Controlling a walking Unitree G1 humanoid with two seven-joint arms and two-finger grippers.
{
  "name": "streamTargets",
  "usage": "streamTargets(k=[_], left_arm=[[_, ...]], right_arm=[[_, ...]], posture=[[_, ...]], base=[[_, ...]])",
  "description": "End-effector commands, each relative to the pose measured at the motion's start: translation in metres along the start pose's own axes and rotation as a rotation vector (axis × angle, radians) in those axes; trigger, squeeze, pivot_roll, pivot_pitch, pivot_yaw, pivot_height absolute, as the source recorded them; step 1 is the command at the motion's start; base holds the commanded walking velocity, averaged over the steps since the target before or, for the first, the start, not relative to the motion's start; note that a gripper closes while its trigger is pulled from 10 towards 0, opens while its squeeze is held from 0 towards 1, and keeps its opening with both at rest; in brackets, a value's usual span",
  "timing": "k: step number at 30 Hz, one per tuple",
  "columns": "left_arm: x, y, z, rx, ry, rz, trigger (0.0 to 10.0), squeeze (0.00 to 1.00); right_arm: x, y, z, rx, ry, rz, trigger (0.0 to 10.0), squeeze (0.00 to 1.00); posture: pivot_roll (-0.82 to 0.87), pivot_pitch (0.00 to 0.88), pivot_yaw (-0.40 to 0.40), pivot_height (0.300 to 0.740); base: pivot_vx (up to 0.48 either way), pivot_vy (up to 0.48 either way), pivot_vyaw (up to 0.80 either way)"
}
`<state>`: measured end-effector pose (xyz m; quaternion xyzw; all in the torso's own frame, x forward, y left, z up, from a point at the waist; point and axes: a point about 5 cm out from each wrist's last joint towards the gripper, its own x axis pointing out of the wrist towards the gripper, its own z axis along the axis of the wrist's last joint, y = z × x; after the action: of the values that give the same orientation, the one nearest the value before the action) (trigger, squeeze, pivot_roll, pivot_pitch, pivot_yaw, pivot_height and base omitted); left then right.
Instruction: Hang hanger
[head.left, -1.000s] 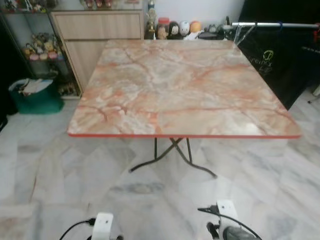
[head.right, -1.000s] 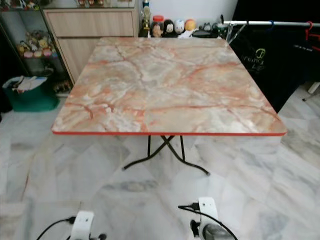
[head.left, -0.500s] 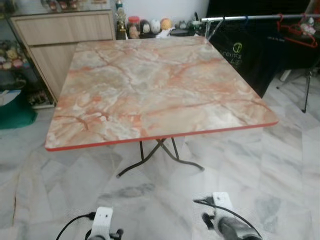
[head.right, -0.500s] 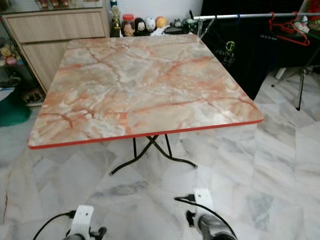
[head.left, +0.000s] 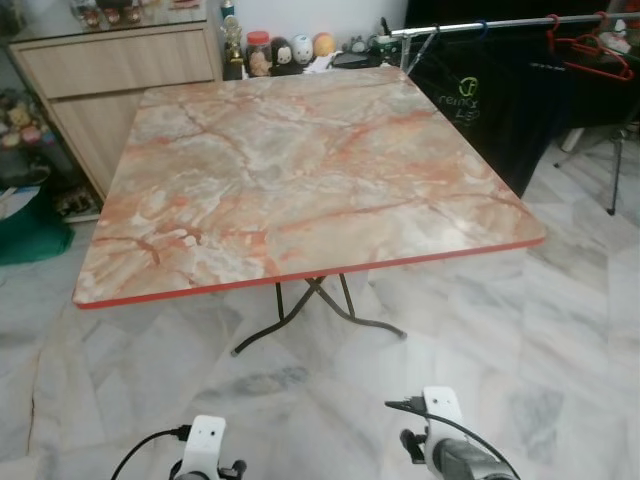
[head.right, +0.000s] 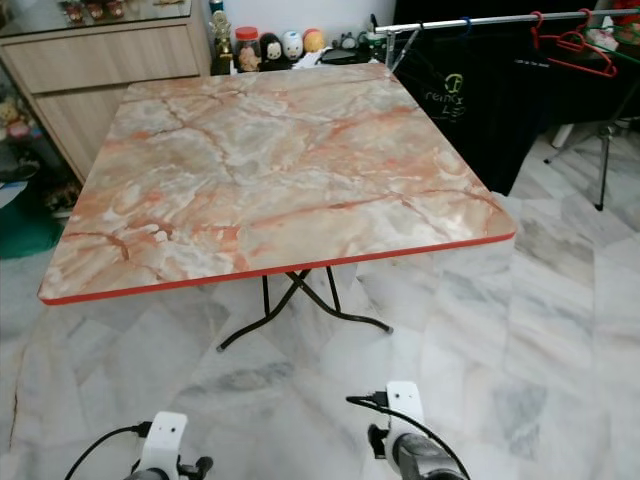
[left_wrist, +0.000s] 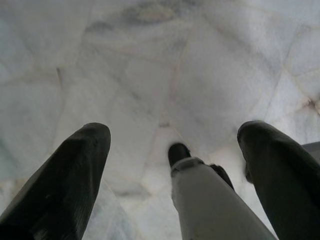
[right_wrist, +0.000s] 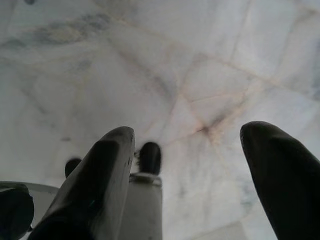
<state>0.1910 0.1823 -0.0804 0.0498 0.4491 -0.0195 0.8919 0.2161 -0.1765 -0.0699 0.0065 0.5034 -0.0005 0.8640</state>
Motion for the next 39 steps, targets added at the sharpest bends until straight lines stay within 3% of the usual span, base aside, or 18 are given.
streamTargets(k=[1, 10, 39], left_arm=[[-0.0002, 0.0024, -0.0025, 0.002, 0.022, 0.012, 10.0, 0.00], [0.0015, 0.0024, 0.0071, 0.004, 0.000, 0.006, 10.0, 0.00], [0.0012, 0.0005, 0.0048, 0.003, 0.005, -0.001, 10.0, 0.00]], right_arm=[[0.0003, 0.0043, 0.0047, -0.011, -0.004, 0.012, 10.0, 0.00], [0.0000, 0.0042, 0.0142, -0.016, -0.030, 0.013, 10.0, 0.00], [-0.0002, 0.0019, 0.0126, -0.016, -0.026, 0.015, 10.0, 0.00]], posture=[[-0.05, 0.000, 0.016, 0.740], [-0.08, 0.000, 0.026, 0.740], [-0.07, 0.000, 0.014, 0.740]], base=[[0.000, -0.364, 0.00], [0.000, -0.367, 0.00], [0.000, -0.468, 0.00]])
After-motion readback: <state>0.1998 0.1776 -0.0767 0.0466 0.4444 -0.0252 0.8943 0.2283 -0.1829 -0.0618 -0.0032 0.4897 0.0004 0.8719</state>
